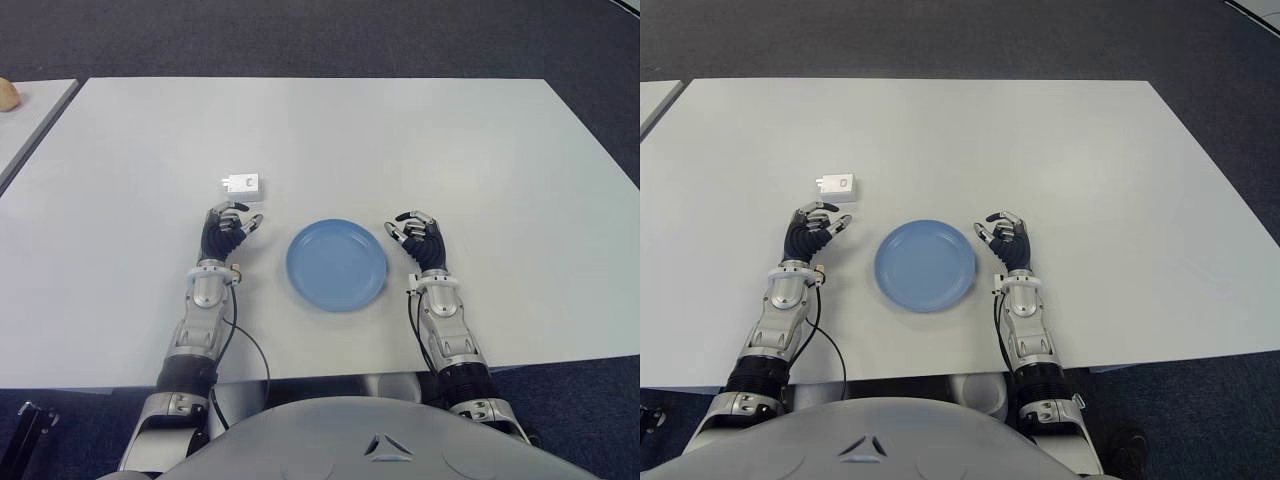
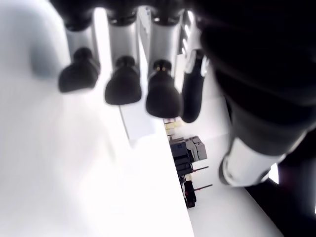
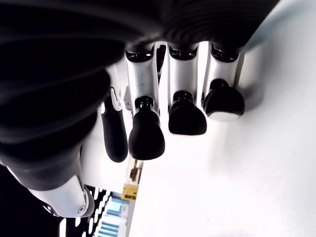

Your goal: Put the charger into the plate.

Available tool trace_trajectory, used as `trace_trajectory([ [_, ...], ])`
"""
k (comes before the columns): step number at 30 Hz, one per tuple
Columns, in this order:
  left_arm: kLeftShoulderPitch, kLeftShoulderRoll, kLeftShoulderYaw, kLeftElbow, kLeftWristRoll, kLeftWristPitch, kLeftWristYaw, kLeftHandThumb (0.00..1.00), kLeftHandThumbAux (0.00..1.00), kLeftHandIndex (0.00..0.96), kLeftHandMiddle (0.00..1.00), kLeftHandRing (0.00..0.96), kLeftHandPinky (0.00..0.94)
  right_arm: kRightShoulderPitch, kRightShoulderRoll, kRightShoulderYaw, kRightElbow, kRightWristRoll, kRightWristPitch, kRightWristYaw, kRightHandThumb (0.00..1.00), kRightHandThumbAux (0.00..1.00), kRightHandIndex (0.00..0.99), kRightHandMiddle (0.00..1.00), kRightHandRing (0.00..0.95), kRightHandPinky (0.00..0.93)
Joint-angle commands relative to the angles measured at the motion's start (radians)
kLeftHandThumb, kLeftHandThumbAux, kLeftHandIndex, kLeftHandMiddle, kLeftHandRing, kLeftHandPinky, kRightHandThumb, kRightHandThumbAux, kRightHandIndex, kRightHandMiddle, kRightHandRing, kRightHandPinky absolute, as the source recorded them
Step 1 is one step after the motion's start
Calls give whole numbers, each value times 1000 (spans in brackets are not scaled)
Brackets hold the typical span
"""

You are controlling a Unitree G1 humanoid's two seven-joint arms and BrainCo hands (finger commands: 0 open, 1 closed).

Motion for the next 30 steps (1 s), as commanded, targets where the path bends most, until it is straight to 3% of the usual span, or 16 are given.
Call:
trace_trajectory([
  [1, -1, 27, -16, -43, 67, 12, 37, 703, 722, 436, 808, 808, 801, 5, 0, 0, 30, -6, 16, -2, 706, 728, 436, 821, 834, 845],
  [5, -43, 71, -46, -62, 209, 38, 125, 704, 721, 436, 807, 810, 808, 1, 2, -1, 42, -6, 10, -5, 706, 728, 436, 823, 837, 851],
  [11, -102, 124, -95, -41, 391, 63, 257, 706, 720, 435, 771, 762, 738, -3, 4, 0, 50, -5, 5, -10, 706, 728, 436, 826, 841, 852],
  [13, -114, 137, -107, -26, 419, 65, 284, 783, 694, 425, 613, 688, 651, -4, 5, 0, 51, -5, 5, -11, 707, 728, 436, 826, 841, 850],
  [14, -132, 150, -117, -4, 443, 68, 303, 794, 691, 423, 591, 678, 639, -4, 5, 0, 51, -5, 6, -11, 707, 728, 436, 826, 841, 850],
  [16, -179, 177, -136, 61, 476, 64, 333, 818, 683, 439, 508, 555, 526, -5, 5, 0, 51, -6, 6, -12, 706, 728, 436, 824, 838, 847],
  [19, -238, 228, -173, 134, 530, 73, 341, 742, 700, 423, 391, 410, 413, -6, 5, 1, 54, -7, 4, -15, 706, 728, 436, 819, 832, 841],
  [22, -260, 253, -198, 153, 558, 98, 333, 620, 579, 248, 238, 237, 261, -4, 6, 3, 49, -10, 5, -16, 706, 728, 436, 816, 829, 839],
  [27, -365, 273, -241, 285, 578, 130, 331, 612, 464, 80, 91, 72, 75, 0, 6, 5, 38, -12, 8, -15, 706, 727, 436, 816, 828, 837],
  [30, -453, 279, -275, 423, 587, 123, 349, 610, 394, 26, 35, 23, 24, 3, 7, 6, 35, -13, 8, -15, 706, 727, 436, 816, 828, 838],
])
